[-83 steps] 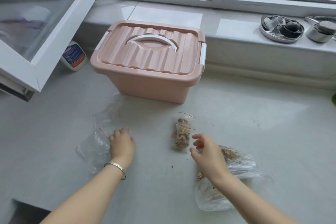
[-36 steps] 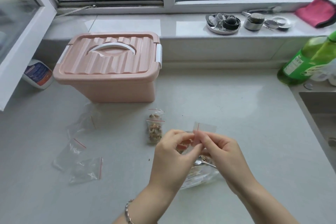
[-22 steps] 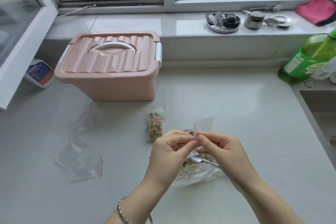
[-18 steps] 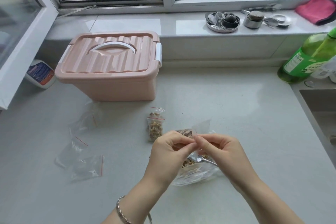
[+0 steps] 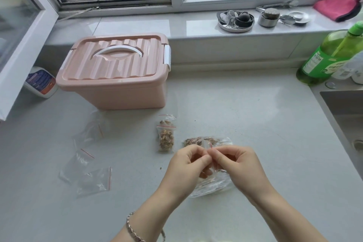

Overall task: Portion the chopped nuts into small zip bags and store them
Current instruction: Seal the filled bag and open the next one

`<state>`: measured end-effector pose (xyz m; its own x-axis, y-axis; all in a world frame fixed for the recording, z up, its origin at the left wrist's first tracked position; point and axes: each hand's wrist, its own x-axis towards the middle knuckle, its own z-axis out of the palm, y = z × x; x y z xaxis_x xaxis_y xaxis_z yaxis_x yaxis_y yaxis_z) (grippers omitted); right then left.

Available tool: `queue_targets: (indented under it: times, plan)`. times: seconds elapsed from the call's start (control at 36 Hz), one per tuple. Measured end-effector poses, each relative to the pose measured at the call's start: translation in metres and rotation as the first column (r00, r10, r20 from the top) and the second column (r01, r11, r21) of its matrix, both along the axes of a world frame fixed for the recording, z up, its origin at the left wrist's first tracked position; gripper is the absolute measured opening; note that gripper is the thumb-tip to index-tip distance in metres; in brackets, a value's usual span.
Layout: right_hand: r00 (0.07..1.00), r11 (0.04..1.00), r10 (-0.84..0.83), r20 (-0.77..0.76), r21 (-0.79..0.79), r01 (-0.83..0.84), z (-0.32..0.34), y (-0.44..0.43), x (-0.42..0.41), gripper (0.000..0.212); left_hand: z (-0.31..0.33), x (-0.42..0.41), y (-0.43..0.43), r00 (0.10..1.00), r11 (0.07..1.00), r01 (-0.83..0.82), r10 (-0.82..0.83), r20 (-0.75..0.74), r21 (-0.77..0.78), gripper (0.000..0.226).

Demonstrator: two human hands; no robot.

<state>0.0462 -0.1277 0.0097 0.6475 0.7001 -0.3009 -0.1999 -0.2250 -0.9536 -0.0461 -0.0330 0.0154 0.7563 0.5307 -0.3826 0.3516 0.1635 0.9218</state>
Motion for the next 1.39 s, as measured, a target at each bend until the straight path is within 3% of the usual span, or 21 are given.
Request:
queue_targets:
  times: [0.08, 0.14, 0.22, 0.28, 0.33, 0.39, 0.44, 0.47, 0.53, 0.58, 0.61, 0.67, 0.75, 0.83, 0.89, 0.94, 1.14, 1.31, 1.39]
  plan:
    - [0.998, 1.0, -0.028, 0.059, -0.01, 0.029, -0.004, 0.0, -0.006, 0.02, -0.006, -0.003, -0.002, 0.992, 0.97, 0.105, -0.086, -0.095, 0.22, 0.021]
    - [0.996, 0.999, -0.039, 0.085, -0.015, 0.04, -0.006, 0.0, -0.01, 0.021, -0.008, -0.004, -0.002, 0.972, 0.88, 0.216, -0.151, -0.181, 0.423, 0.024]
    - [0.995, 0.999, -0.033, 0.089, -0.015, 0.035, -0.009, -0.001, -0.01, 0.019, -0.011, -0.004, -0.002, 0.96, 0.815, 0.27, -0.19, -0.204, 0.512, 0.024]
    - [0.999, 1.0, -0.014, 0.029, -0.002, 0.014, -0.009, 0.0, -0.007, 0.02, -0.012, -0.004, 0.0, 0.971, 0.903, 0.228, -0.184, -0.152, 0.363, 0.021]
    - [0.998, 1.0, 0.01, -0.06, 0.011, -0.009, -0.008, -0.001, -0.004, 0.019, -0.013, -0.004, 0.003, 0.988, 0.984, 0.151, -0.146, -0.054, 0.097, 0.016]
    - [0.991, 0.999, 0.039, -0.127, 0.024, -0.037, -0.006, -0.001, -0.002, 0.019, -0.012, -0.003, 0.005, 0.992, 0.987, 0.125, -0.123, 0.024, -0.101, 0.012]
    - [0.989, 0.998, 0.058, -0.134, 0.024, -0.055, -0.004, -0.002, 0.001, 0.022, -0.01, -0.005, 0.005, 0.995, 0.98, 0.094, -0.086, 0.051, -0.176, 0.01]
    - [0.995, 0.998, 0.057, -0.082, -0.001, -0.058, -0.003, -0.003, 0.002, 0.024, -0.011, -0.006, 0.004, 0.998, 0.99, 0.063, -0.061, 0.02, -0.123, 0.011]
    - [0.988, 0.991, 0.053, 0.147, -0.126, -0.034, -0.006, -0.004, 0.003, 0.025, -0.013, -0.009, 0.003, 0.988, 0.973, 0.069, -0.037, -0.147, 0.222, 0.015]
    - [0.916, 0.967, 0.104, 0.387, -0.254, -0.002, -0.009, -0.004, 0.004, 0.021, -0.015, -0.011, 0.004, 0.921, 0.784, 0.248, -0.01, -0.389, 0.568, 0.023]
    - [0.875, 0.956, 0.136, 0.465, -0.295, 0.008, -0.01, -0.004, 0.002, 0.019, -0.016, -0.012, 0.005, 0.894, 0.685, 0.306, 0.032, -0.446, 0.661, 0.025]
    - [0.838, 0.949, 0.148, 0.525, -0.313, 0.028, -0.012, -0.001, -0.001, 0.015, -0.019, -0.013, 0.005, 0.923, 0.613, 0.27, 0.054, -0.38, 0.743, 0.025]
    - [0.907, 0.968, 0.072, 0.415, -0.248, 0.037, -0.012, 0.0, 0.0, 0.015, -0.025, -0.018, 0.007, 0.988, 0.709, 0.152, -0.094, -0.121, 0.688, 0.019]
    - [0.981, 0.986, 0.055, 0.189, -0.162, -0.024, -0.005, 0.003, 0.002, 0.012, -0.032, -0.024, 0.013, 0.969, 0.728, 0.177, -0.247, 0.013, 0.663, 0.061]
    - [0.989, 0.99, 0.086, 0.12, -0.123, -0.071, -0.002, 0.005, 0.0, 0.011, -0.035, -0.023, 0.015, 0.96, 0.657, 0.183, -0.281, 0.013, 0.731, 0.078]
    - [0.988, 0.99, 0.097, 0.121, -0.112, -0.084, 0.0, 0.005, -0.002, 0.011, -0.038, -0.022, 0.014, 0.966, 0.612, 0.13, -0.256, 0.04, 0.78, 0.072]
    - [0.994, 0.995, 0.015, 0.11, -0.095, -0.005, 0.006, 0.005, 0.002, 0.021, -0.044, -0.022, 0.008, 0.965, 0.62, 0.134, -0.258, 0.039, 0.773, 0.085]
    - [0.997, 0.997, 0.027, 0.076, -0.08, -0.021, 0.003, 0.005, 0.001, 0.027, -0.042, -0.018, 0.002, 0.977, 0.589, 0.04, -0.194, 0.093, 0.807, 0.068]
    - [0.985, 0.995, 0.066, 0.157, -0.086, -0.053, 0.001, 0.002, 0.002, 0.028, -0.041, -0.017, 0.001, 0.977, 0.553, -0.005, -0.176, 0.122, 0.833, 0.057]
